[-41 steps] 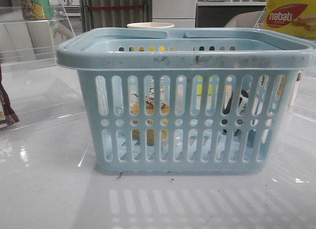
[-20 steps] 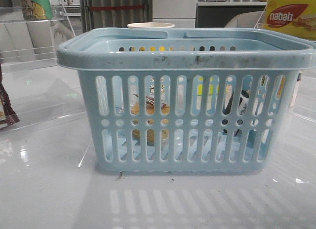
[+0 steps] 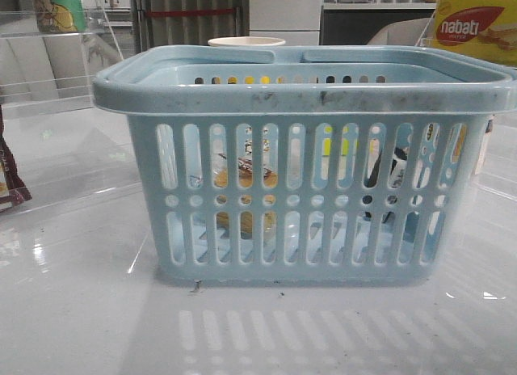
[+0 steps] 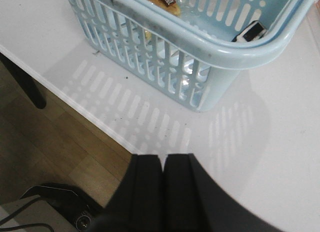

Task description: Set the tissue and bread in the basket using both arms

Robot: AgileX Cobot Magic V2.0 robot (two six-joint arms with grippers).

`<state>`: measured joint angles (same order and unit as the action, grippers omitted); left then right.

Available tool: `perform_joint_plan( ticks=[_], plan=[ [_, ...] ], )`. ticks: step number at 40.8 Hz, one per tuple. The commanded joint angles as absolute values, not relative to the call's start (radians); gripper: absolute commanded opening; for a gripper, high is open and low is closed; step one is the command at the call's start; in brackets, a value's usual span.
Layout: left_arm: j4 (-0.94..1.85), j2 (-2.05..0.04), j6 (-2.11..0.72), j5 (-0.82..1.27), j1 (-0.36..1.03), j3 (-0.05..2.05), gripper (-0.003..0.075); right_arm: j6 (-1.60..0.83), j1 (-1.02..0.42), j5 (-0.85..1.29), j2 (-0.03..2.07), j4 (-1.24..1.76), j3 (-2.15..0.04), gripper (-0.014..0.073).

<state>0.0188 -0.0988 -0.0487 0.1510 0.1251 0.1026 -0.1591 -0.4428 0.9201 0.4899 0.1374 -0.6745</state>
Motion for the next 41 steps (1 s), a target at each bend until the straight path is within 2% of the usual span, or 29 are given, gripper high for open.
perform_joint_plan(
  ticks=[1, 11, 17, 41],
  plan=[
    [0.064, -0.037, -0.047, 0.000, 0.074, 0.056, 0.0093, -0.159, -0.440, 0.858, 0.493, 0.133, -0.701, 0.0057],
    [0.064, 0.024, -0.047, -0.061, 0.068, -0.012, 0.0093, -0.159, -0.440, 0.860, 0.493, 0.133, -0.701, 0.0057],
    [0.048, 0.024, -0.047, -0.063, 0.114, -0.012, 0.0093, -0.159, -0.440, 0.862, 0.493, 0.133, -0.701, 0.0057],
    [0.048, 0.024, -0.047, -0.063, 0.116, -0.012, 0.0093, -0.159, -0.440, 0.862, 0.493, 0.133, -0.701, 0.0057]
  ],
)
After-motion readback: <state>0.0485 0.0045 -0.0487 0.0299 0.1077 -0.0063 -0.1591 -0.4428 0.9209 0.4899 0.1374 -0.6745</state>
